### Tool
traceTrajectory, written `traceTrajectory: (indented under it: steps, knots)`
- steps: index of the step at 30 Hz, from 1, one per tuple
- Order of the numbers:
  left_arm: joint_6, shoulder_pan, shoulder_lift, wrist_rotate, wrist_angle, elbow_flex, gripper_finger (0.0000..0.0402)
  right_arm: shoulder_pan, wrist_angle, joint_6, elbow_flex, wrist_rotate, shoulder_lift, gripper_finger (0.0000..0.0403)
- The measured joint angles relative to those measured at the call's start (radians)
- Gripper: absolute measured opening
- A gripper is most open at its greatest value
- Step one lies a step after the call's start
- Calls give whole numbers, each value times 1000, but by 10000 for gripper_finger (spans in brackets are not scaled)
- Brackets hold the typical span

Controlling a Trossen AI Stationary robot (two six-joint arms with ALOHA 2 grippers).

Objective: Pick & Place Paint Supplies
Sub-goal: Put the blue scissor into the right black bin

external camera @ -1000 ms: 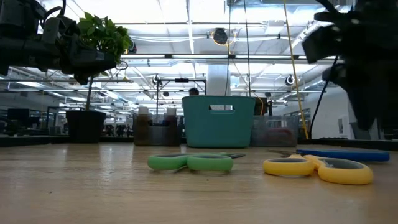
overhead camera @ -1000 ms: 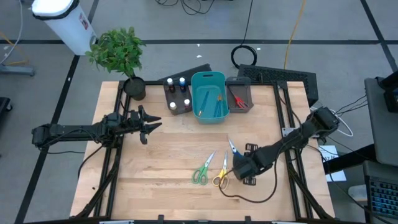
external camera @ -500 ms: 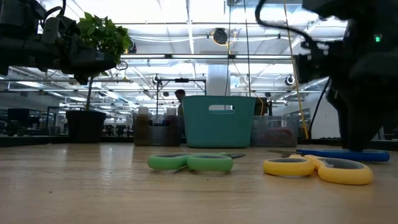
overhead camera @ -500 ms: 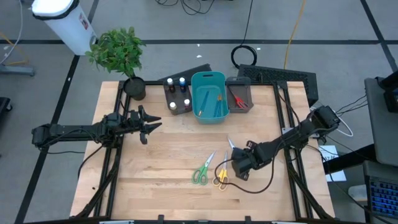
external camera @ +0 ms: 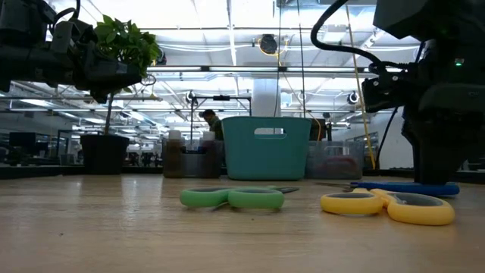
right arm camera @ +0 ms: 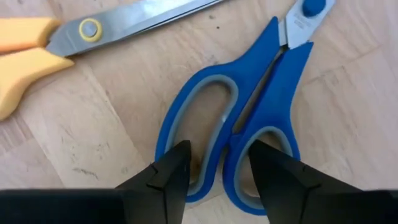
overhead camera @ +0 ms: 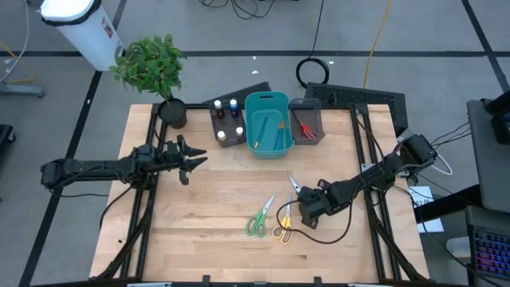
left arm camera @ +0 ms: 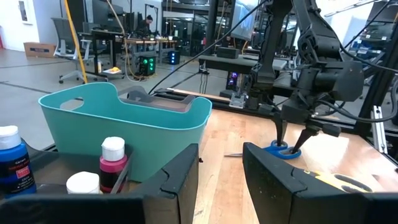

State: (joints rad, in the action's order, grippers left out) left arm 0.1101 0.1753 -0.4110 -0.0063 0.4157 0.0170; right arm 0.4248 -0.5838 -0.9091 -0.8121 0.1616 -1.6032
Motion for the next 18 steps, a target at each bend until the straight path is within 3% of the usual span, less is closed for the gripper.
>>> traceTrajectory:
  steps: [9, 18]
  knots:
    - [0, 0, 0, 0, 0, 0, 131, 0, -11, -11, 7, -8, -1, 57]
    - [0, 0, 0, 0, 0, 0, 131, 0, -96, 5, -3, -22, 139, 57]
